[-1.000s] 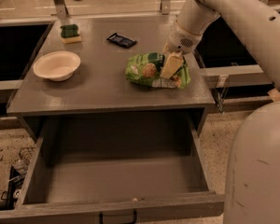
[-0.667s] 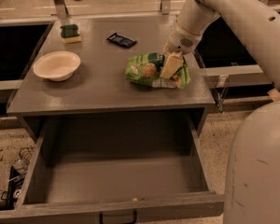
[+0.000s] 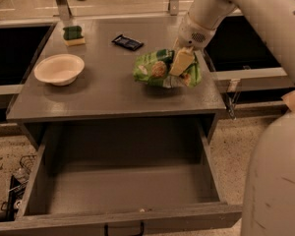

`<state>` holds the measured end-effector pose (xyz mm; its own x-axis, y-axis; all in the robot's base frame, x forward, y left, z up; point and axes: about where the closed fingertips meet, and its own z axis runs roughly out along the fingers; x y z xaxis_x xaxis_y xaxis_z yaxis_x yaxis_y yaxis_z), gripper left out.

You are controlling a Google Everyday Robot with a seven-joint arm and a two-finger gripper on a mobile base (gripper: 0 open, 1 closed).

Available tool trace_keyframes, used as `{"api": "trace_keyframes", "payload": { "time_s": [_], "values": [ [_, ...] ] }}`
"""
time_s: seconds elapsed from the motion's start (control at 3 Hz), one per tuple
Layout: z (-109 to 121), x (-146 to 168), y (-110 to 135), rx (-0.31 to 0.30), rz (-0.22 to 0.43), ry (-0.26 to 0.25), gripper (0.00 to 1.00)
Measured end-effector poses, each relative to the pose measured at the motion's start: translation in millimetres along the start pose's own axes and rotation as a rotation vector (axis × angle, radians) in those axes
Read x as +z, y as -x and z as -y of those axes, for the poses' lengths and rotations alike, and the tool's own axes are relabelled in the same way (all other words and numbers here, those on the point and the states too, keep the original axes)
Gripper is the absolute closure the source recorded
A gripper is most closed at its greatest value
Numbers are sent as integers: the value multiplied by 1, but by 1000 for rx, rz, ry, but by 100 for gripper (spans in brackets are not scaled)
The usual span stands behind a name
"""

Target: Place green rice chip bag into top drawer

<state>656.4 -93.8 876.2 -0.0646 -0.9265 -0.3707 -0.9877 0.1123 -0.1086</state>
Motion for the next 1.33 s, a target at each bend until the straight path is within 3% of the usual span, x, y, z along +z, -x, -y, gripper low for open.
{"api": "trace_keyframes", "payload": {
  "time_s": [0.67, 1.33],
  "values": [
    [-32, -77, 24, -49, 10, -69, 100],
    [-90, -125, 46, -132, 62, -87, 100]
  ]
}}
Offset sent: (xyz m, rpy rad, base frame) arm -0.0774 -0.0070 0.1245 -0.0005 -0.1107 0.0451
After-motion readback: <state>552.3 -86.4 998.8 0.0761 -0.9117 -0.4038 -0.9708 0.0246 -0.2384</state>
